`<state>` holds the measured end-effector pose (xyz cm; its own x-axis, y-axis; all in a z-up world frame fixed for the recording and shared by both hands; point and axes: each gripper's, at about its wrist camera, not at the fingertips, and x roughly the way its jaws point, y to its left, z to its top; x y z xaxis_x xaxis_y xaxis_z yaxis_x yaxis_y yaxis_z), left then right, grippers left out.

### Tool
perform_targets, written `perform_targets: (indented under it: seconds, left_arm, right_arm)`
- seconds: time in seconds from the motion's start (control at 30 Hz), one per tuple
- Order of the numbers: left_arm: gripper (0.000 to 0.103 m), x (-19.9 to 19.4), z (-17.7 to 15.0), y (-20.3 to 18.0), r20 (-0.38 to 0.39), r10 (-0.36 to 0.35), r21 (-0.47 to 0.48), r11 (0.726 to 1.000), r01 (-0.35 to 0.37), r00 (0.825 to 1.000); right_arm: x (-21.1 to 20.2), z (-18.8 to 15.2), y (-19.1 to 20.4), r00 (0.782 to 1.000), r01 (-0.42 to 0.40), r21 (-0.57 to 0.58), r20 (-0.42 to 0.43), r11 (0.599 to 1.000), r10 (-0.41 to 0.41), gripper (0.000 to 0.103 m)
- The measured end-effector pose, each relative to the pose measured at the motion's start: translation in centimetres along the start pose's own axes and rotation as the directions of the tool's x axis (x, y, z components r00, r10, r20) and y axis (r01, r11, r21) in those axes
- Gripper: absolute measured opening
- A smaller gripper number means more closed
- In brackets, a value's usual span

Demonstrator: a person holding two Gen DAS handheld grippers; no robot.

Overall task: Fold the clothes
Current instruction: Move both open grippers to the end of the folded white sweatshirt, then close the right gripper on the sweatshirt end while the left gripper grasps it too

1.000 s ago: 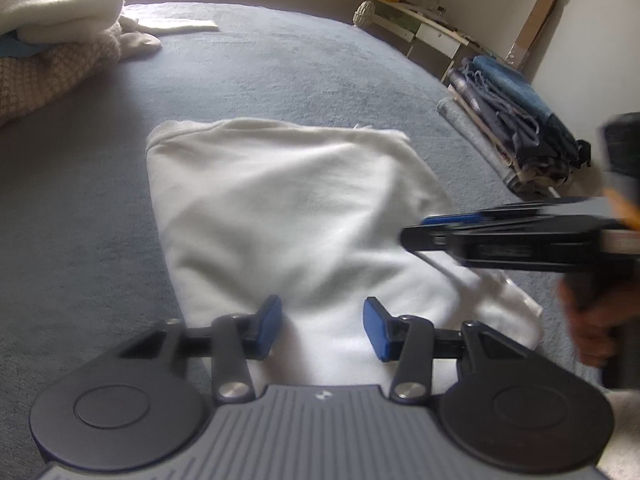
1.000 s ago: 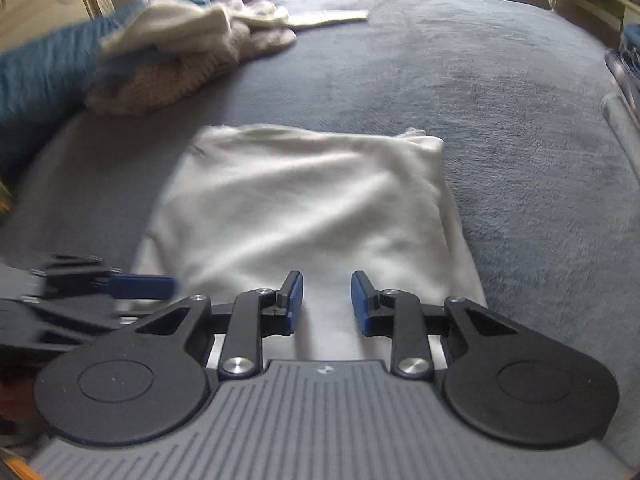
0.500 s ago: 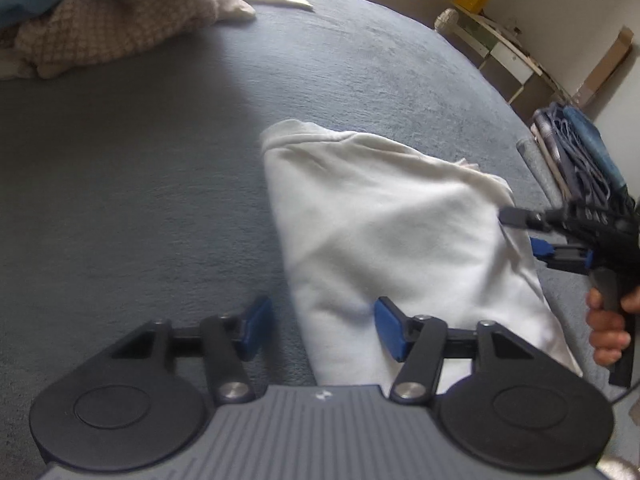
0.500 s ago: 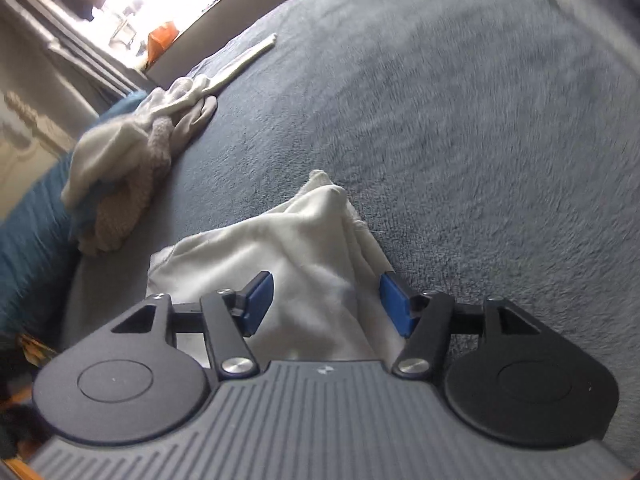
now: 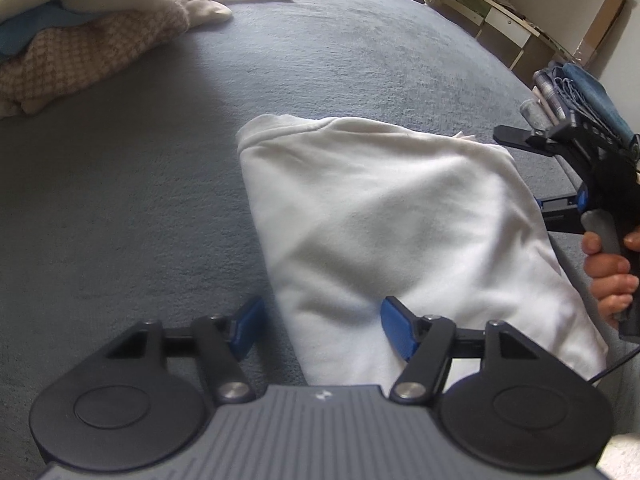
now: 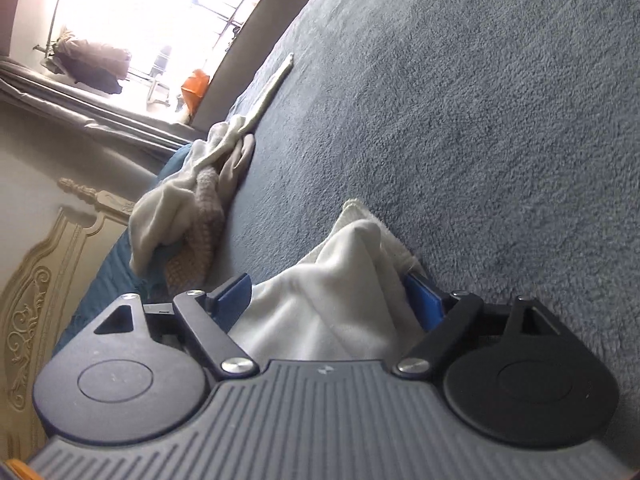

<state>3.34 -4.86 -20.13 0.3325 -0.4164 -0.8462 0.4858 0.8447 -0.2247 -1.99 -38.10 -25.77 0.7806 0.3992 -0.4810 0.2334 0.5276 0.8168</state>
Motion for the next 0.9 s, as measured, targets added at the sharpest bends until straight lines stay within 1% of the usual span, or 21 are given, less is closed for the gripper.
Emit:
perform_targets:
  seconds: [0.17,0.27,0.3,0.37,0.43,0.5,0.57,0.63,0.7,0.83,0.9]
  left_arm:
    - [0.066,0.0,0.1,-0.2,-0.002,0.008,0.003,1.000,-0.008,1.000]
    - [0.066,-0.1,0.1,0.1,0.001,-0.005,0.002,1.000,0.005,1.000]
    - [0.066,-0.2,0.0,0.4,0.006,-0.026,-0.004,1.000,0.026,1.000]
    - [0.066,-0.5,-0.4,1.6,0.023,-0.098,-0.026,0.995,0.099,0.995]
    - [0.066,-0.7,-1.0,3.4,0.039,-0.181,-0.061,0.981,0.183,0.983]
    - [0.066,-0.8,-1.6,5.1,0.046,-0.257,-0.103,0.960,0.261,0.965]
    - [0.065,-0.6,-1.9,6.2,0.049,-0.328,-0.146,0.932,0.331,0.944]
    - [0.065,0.0,-2.1,6.9,0.053,-0.394,-0.190,0.898,0.396,0.918]
    - [0.065,0.6,-2.2,7.2,0.065,-0.434,-0.216,0.873,0.437,0.898]
    - [0.065,1.5,-1.9,7.1,0.087,-0.469,-0.231,0.849,0.476,0.879]
    - [0.065,2.1,-1.6,7.2,0.094,-0.485,-0.246,0.835,0.493,0.869]
  right_arm:
    - [-0.4,-0.9,-0.1,0.998,-0.043,-0.019,-0.056,0.999,0.042,0.081]
    - [-0.5,-1.3,0.0,0.992,-0.067,-0.036,-0.106,0.997,0.063,0.079]
    - [-0.5,-1.4,0.1,0.990,-0.074,-0.045,-0.122,0.996,0.068,0.079]
    - [-0.5,-1.3,0.2,0.987,-0.076,-0.062,-0.143,0.995,0.067,0.077]
    - [-0.7,-1.1,0.1,0.986,-0.074,-0.067,-0.157,0.995,0.062,0.075]
    - [-1.0,-0.9,-0.2,0.984,-0.074,-0.072,-0.165,0.995,0.061,0.072]
    - [-1.2,-0.8,-0.7,0.983,-0.085,-0.063,-0.166,0.994,0.074,0.070]
    - [-1.3,-0.9,-1.2,0.982,-0.102,-0.051,-0.162,0.993,0.092,0.070]
    - [-1.3,-0.9,-1.4,0.981,-0.116,-0.049,-0.164,0.992,0.107,0.070]
    - [-2.0,-1.1,-1.9,0.974,-0.145,-0.048,-0.180,0.988,0.134,0.068]
    - [-2.5,-1.2,-2.6,0.972,-0.154,-0.035,-0.182,0.987,0.146,0.062]
